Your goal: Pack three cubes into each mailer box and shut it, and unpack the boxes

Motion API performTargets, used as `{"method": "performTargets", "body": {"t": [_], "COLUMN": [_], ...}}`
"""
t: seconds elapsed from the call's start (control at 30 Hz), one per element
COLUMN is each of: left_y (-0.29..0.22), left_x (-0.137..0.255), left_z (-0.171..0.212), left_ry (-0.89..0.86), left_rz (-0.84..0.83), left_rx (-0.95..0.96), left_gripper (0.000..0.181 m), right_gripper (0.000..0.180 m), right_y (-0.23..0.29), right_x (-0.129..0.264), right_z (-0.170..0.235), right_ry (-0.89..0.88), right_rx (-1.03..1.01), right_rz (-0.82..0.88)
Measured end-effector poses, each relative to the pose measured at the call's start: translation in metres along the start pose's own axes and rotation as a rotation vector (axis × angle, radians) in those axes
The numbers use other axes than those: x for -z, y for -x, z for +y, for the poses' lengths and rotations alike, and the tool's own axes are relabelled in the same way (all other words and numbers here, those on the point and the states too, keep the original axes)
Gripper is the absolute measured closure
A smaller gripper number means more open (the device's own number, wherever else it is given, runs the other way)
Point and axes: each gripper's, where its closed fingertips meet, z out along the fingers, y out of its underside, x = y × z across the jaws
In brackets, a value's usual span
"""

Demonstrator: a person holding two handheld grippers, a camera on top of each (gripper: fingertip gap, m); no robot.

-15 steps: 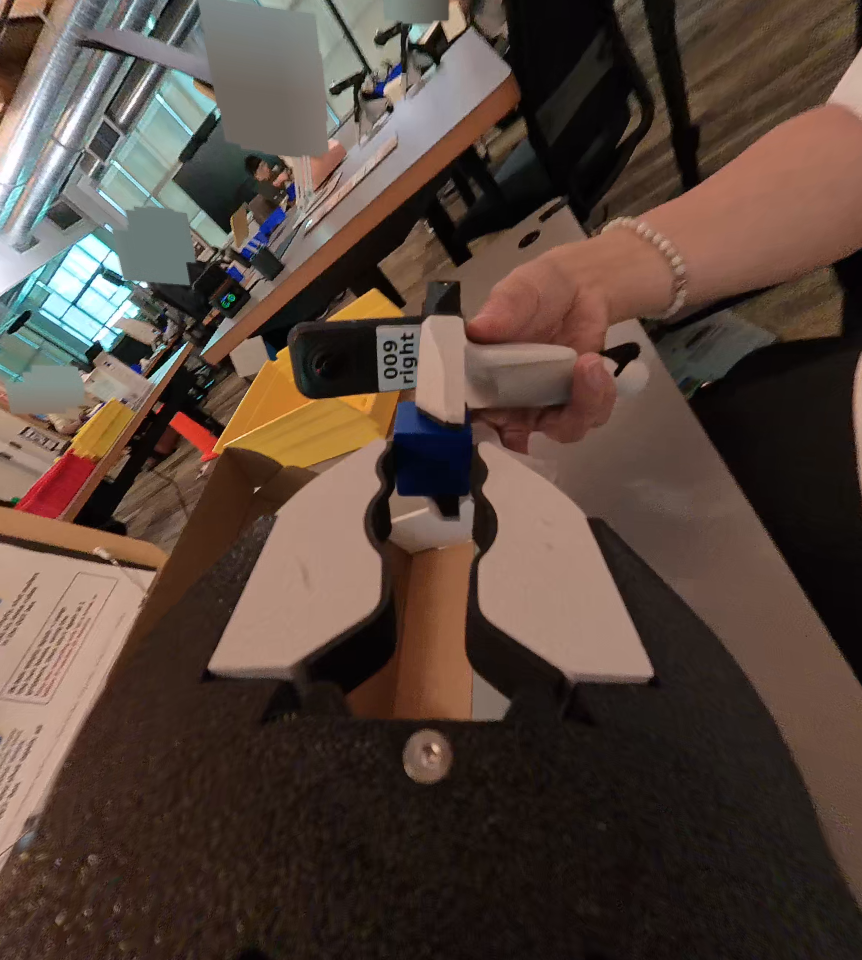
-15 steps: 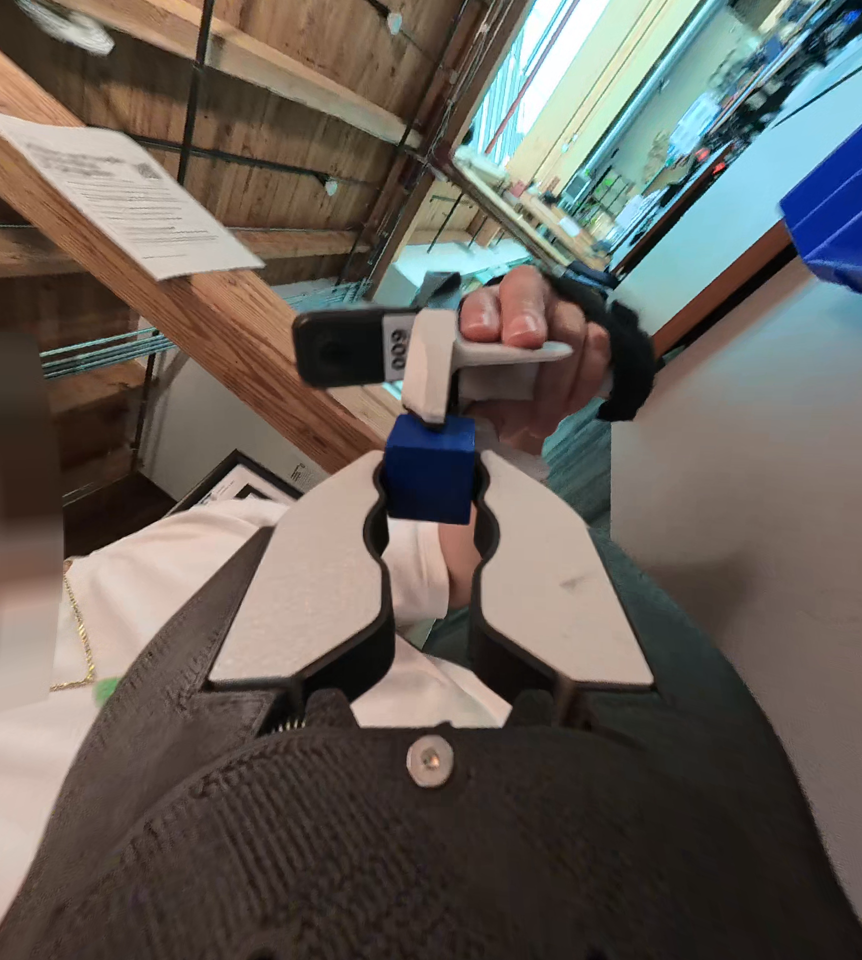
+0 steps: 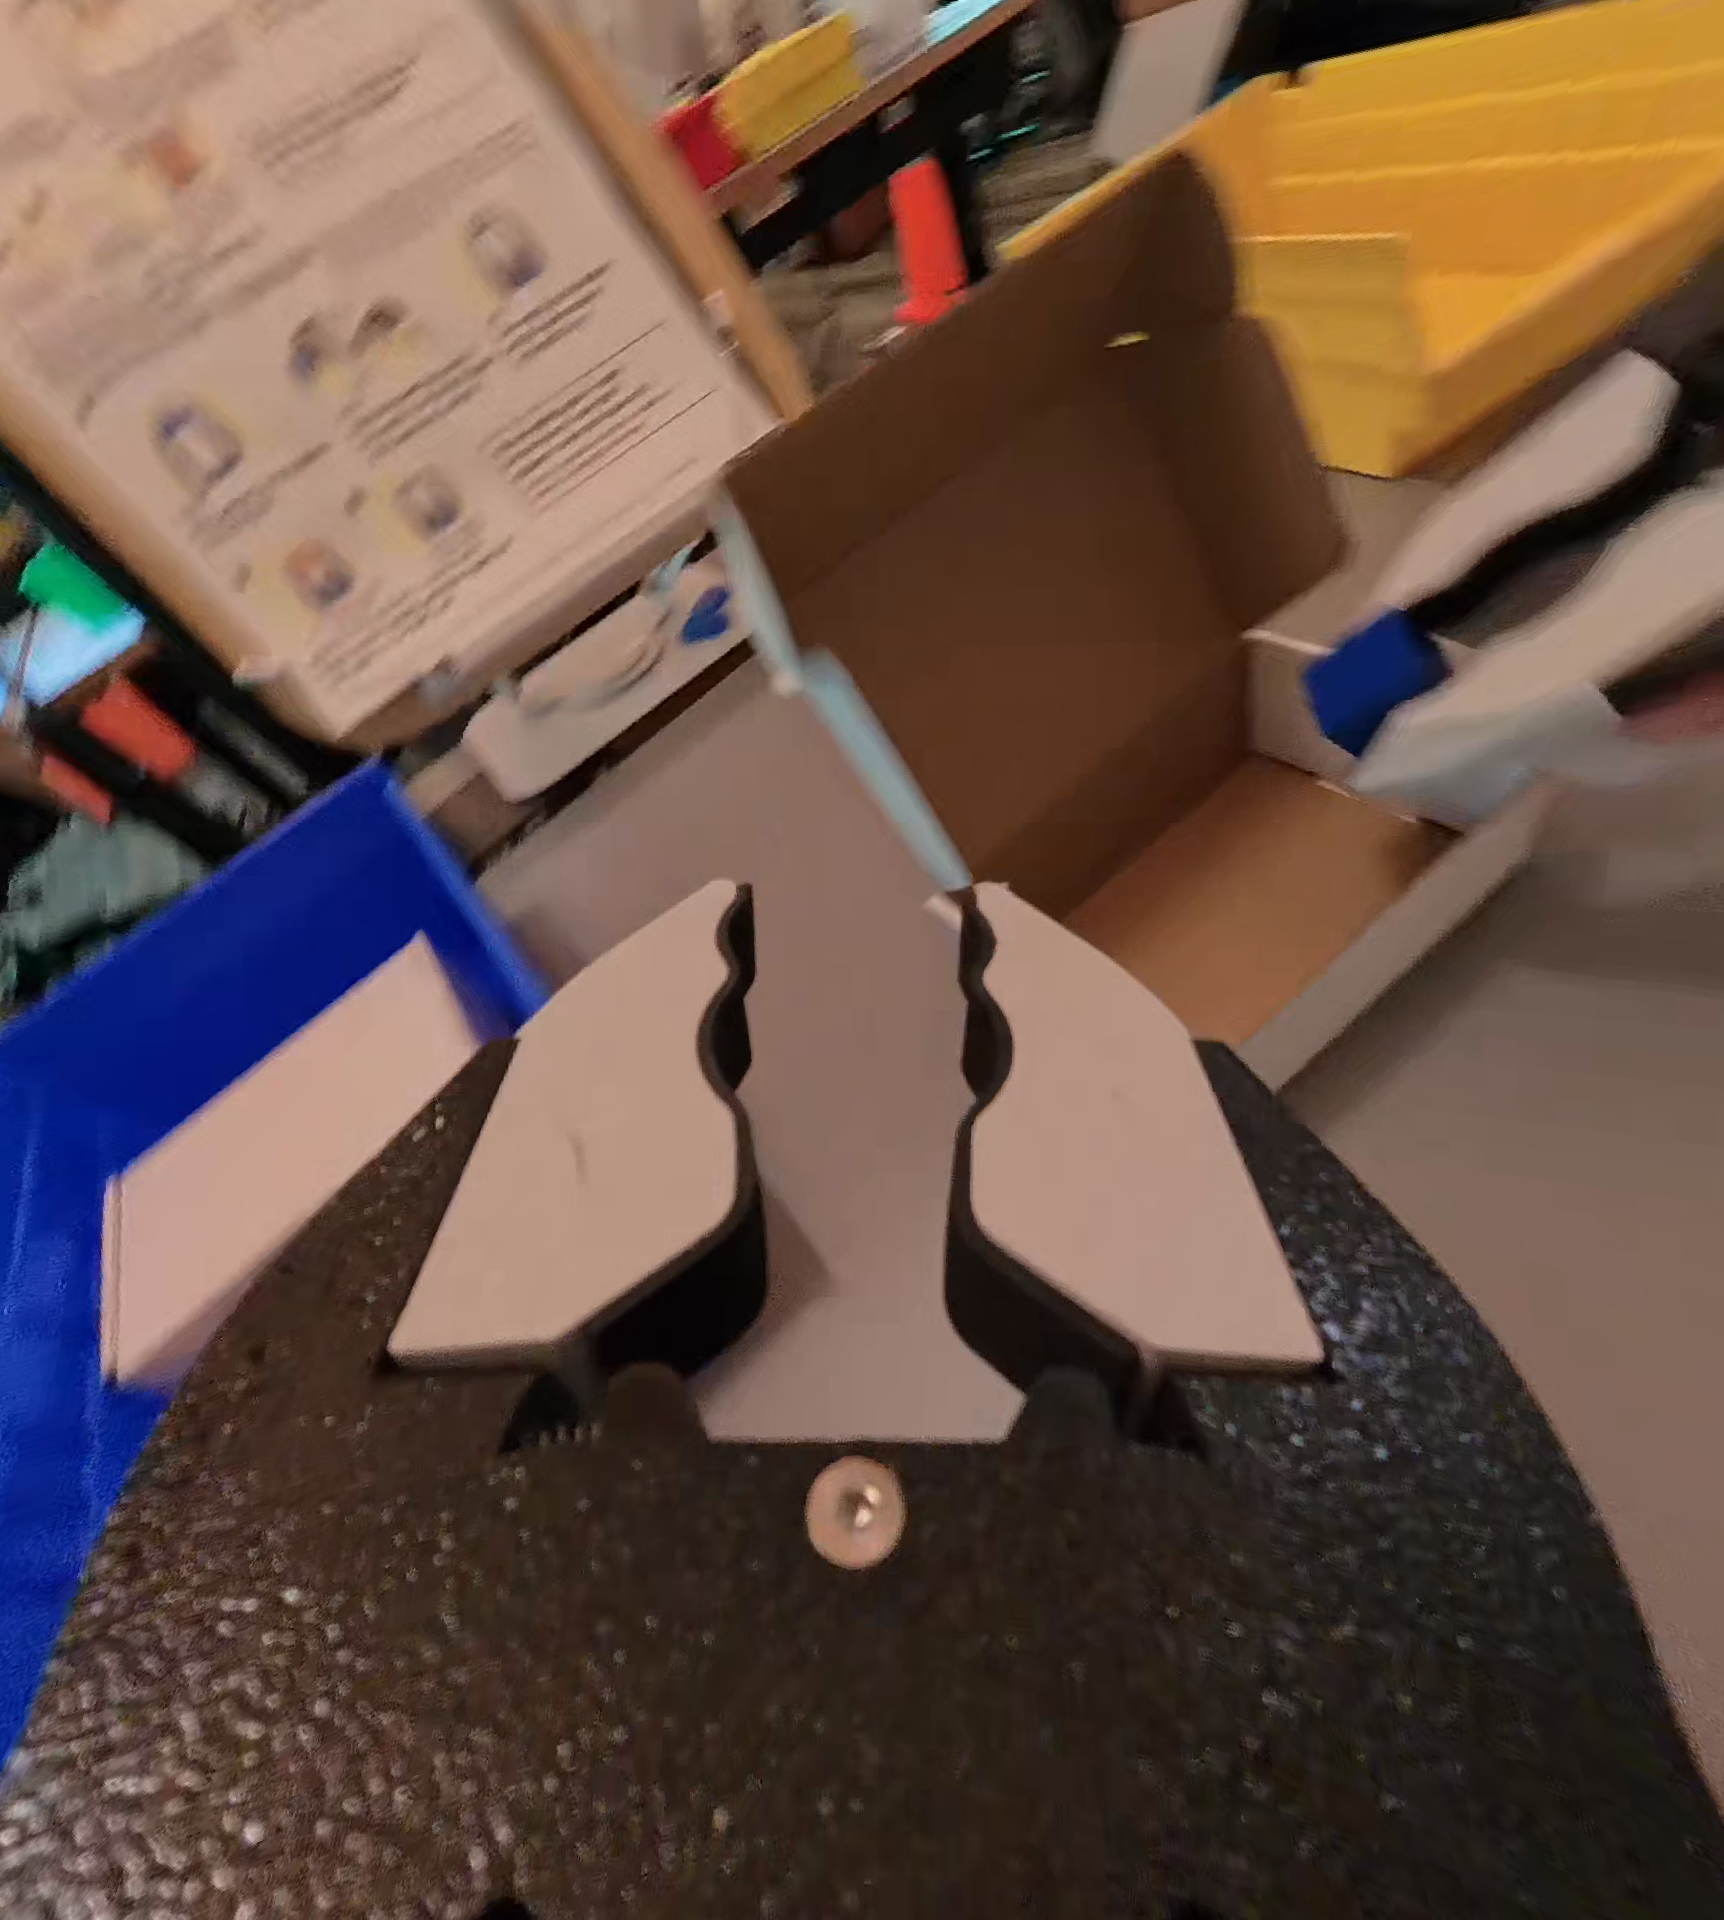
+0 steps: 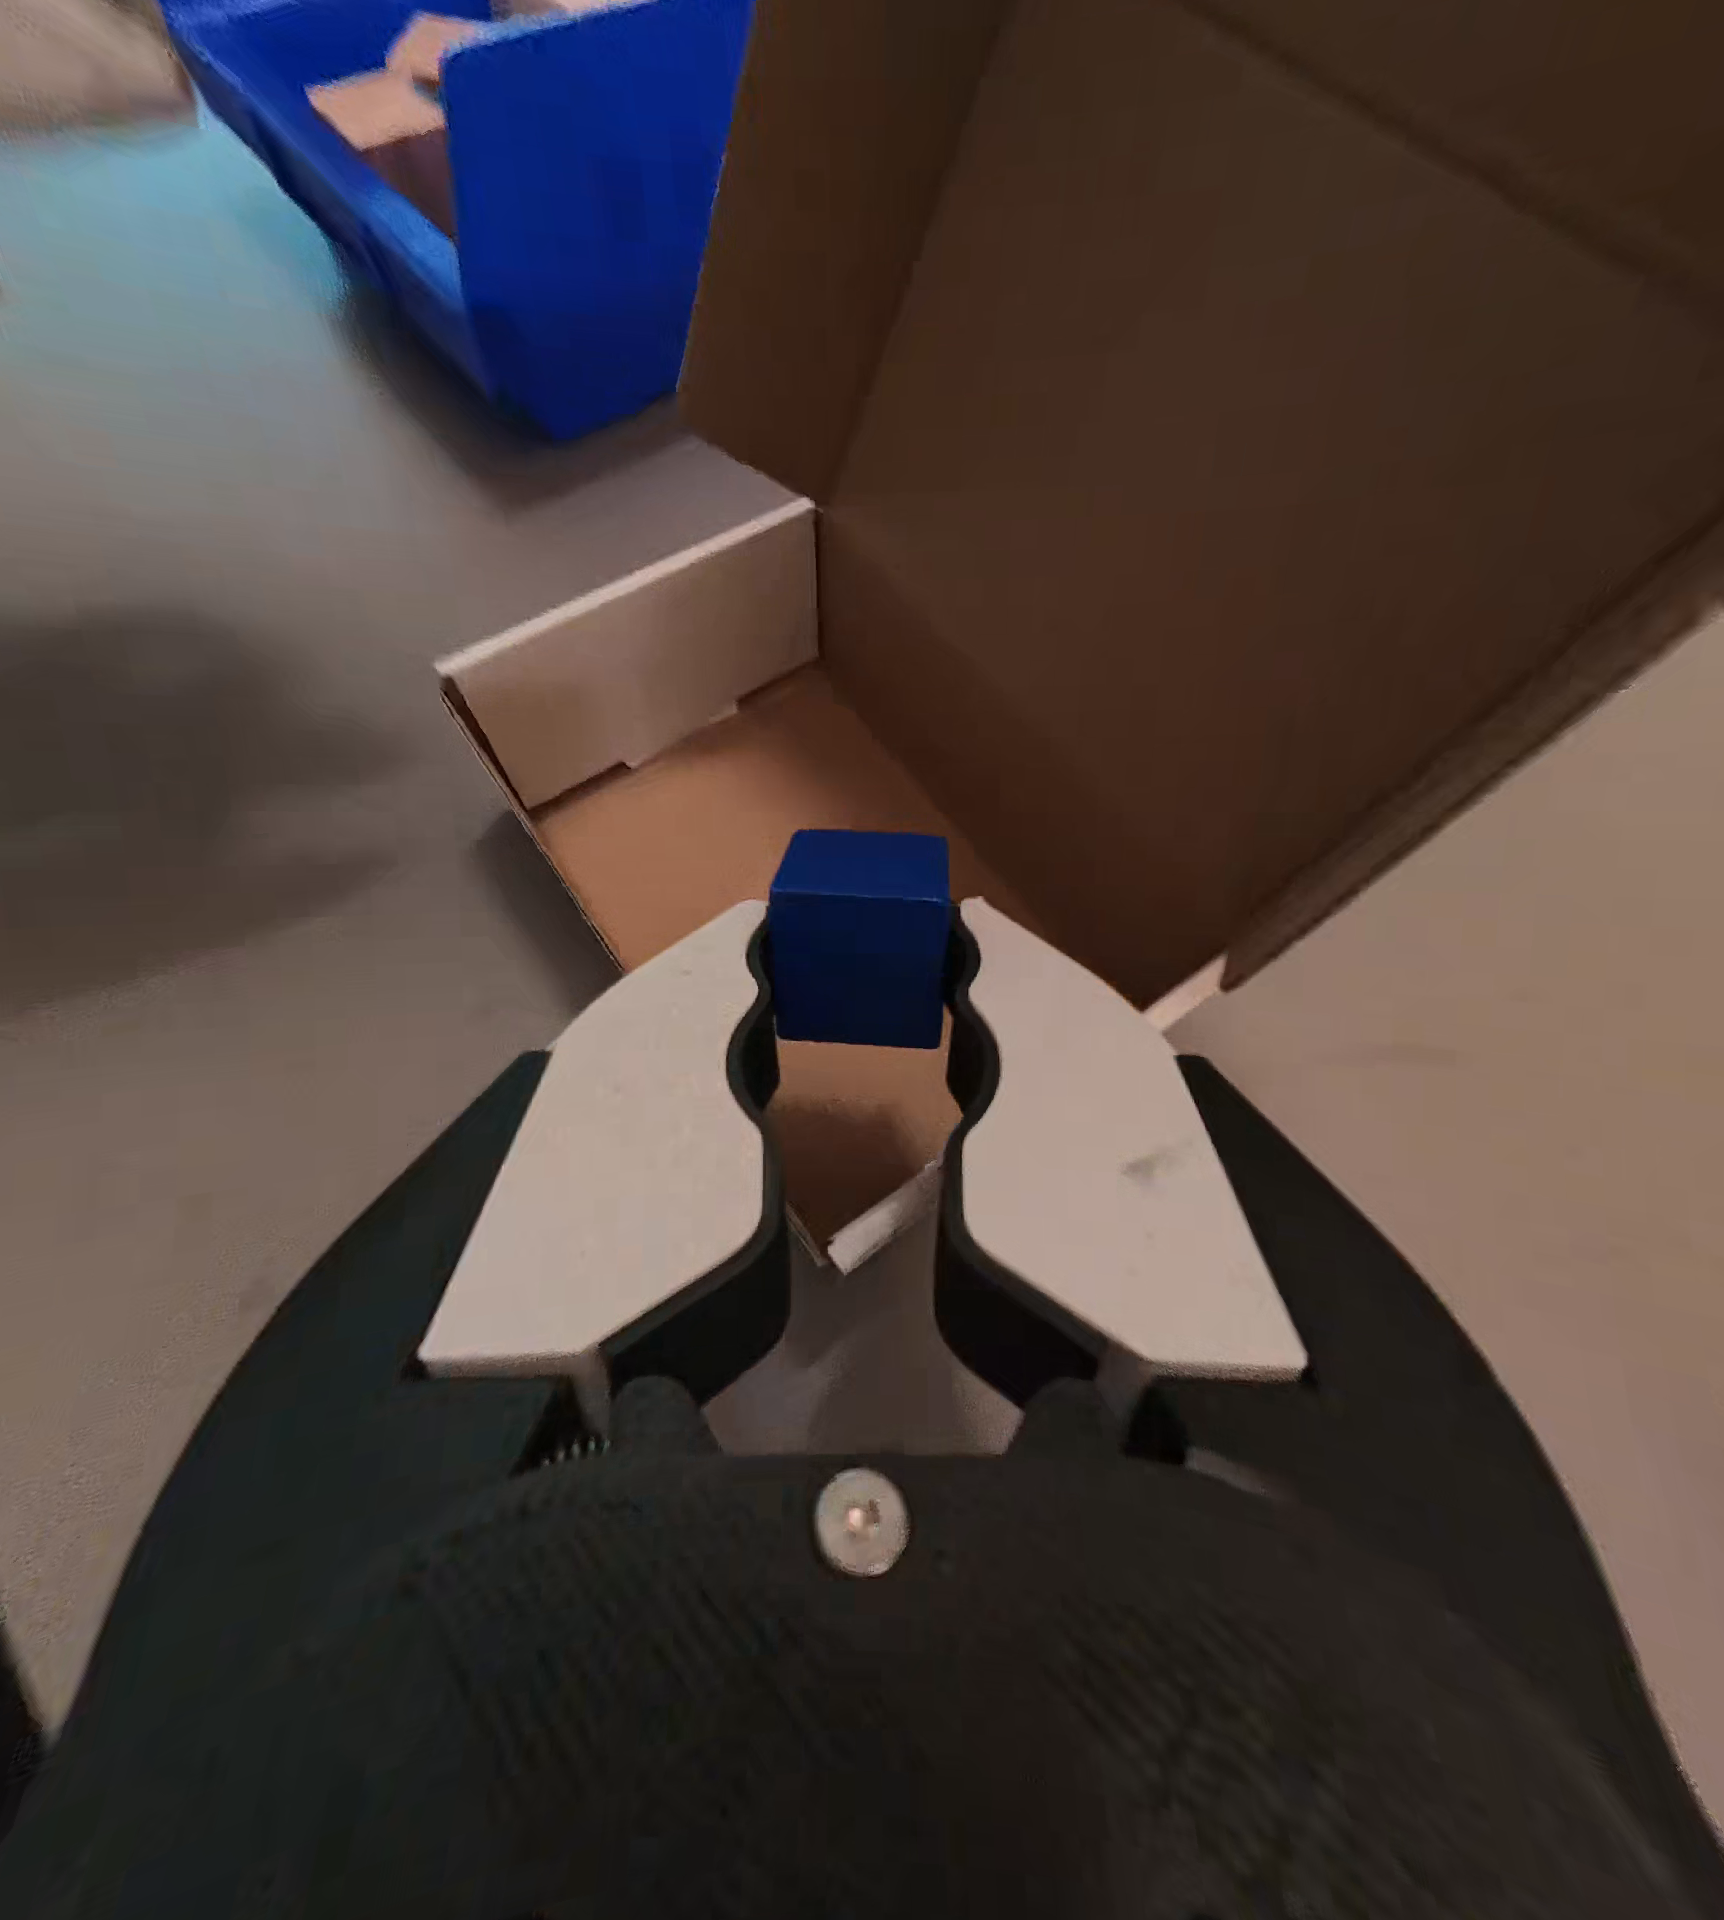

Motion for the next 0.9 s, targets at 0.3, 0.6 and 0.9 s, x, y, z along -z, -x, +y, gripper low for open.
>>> {"method": "performTargets", "body": {"t": [0.3, 0.6, 0.9], "left_y": [0.122, 0.175, 0.163], "left_x": [0.042, 0.032, 0.015], "left_z": [0.085, 0.151, 0.197], "left_ry": [0.553, 0.934, 1.227], "left_rz": [-0.14, -0.14, -0.135], "left_rx": [0.366, 0.747, 0.707], "left_gripper": [0.122, 0.107, 0.113], "right_gripper": [0.135, 0.114, 0.103], "right_y": [0.004, 0.016, 0.023], "right_x": [-0.011, -0.002, 0.003], "right_z": [0.01, 0.005, 0.005], "right_ry": [0.043, 0.055, 0.043], "right_rx": [0.103, 0.159, 0.181], "right_rz": [0.059, -0.003, -0.051]}}
